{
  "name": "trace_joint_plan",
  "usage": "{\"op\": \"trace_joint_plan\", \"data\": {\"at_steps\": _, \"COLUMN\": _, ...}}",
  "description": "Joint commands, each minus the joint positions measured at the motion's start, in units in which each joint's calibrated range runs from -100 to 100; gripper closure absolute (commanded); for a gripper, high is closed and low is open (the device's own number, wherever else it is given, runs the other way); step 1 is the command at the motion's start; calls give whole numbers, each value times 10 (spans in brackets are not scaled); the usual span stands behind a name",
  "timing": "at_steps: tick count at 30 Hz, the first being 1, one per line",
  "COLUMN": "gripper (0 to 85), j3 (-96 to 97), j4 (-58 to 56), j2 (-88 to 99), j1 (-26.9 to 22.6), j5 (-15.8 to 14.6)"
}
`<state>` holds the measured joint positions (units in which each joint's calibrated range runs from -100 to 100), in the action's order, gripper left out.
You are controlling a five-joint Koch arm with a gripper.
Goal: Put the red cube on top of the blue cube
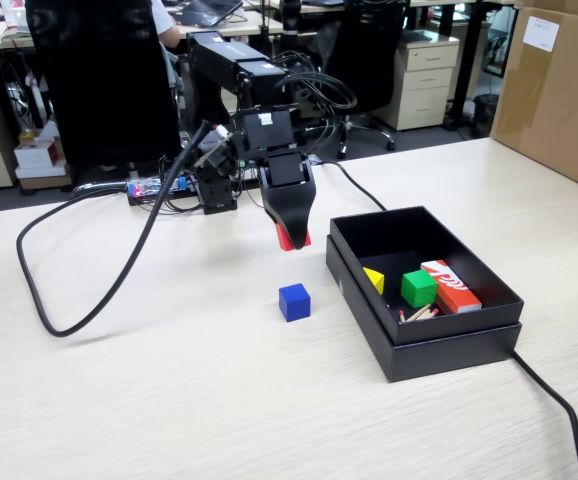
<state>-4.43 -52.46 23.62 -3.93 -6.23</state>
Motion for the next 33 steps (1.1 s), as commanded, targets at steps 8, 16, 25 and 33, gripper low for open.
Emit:
{"op": "trace_joint_plan", "data": {"at_steps": 8, "gripper": 814, "j3": -68, "j4": 34, "j2": -74, "j1": 3, "j5": 0}}
{"op": "trace_joint_plan", "data": {"at_steps": 16, "gripper": 810, "j3": -73, "j4": 42, "j2": -114, "j1": 6, "j5": -1}}
{"op": "trace_joint_plan", "data": {"at_steps": 25, "gripper": 786, "j3": -46, "j4": 42, "j2": -111, "j1": 7, "j5": -1}}
{"op": "trace_joint_plan", "data": {"at_steps": 33, "gripper": 786, "j3": -27, "j4": 42, "j2": -109, "j1": 7, "j5": -1}}
